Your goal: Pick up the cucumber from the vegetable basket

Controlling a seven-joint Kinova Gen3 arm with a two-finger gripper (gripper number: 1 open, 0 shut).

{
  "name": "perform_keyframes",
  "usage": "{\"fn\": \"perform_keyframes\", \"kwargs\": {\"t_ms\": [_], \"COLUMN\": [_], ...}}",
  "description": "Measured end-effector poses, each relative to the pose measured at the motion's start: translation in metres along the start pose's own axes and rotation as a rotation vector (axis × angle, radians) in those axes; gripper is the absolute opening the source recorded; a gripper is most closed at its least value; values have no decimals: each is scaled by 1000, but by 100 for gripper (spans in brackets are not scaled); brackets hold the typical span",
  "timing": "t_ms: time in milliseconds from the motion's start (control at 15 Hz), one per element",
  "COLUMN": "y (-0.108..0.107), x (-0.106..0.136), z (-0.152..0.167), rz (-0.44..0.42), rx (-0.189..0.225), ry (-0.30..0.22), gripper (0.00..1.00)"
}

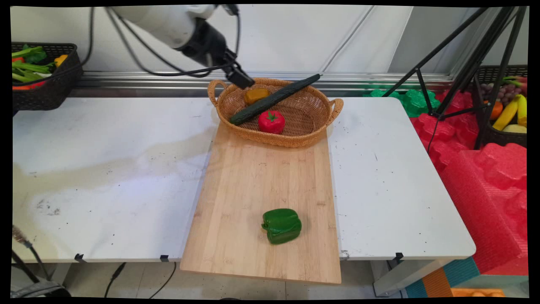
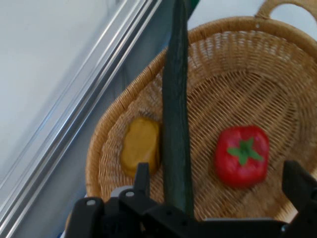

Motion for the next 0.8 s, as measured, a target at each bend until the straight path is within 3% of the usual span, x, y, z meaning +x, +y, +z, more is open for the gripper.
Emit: {"fn": "perform_keyframes", "kwargs": {"t_ms": [400, 800], "y": [-4, -6], "x": [32, 45], "z": [84, 158], "rz": [-18, -25], "rx": [25, 19], "ry": [-48, -101], "gripper": [100, 100]}}
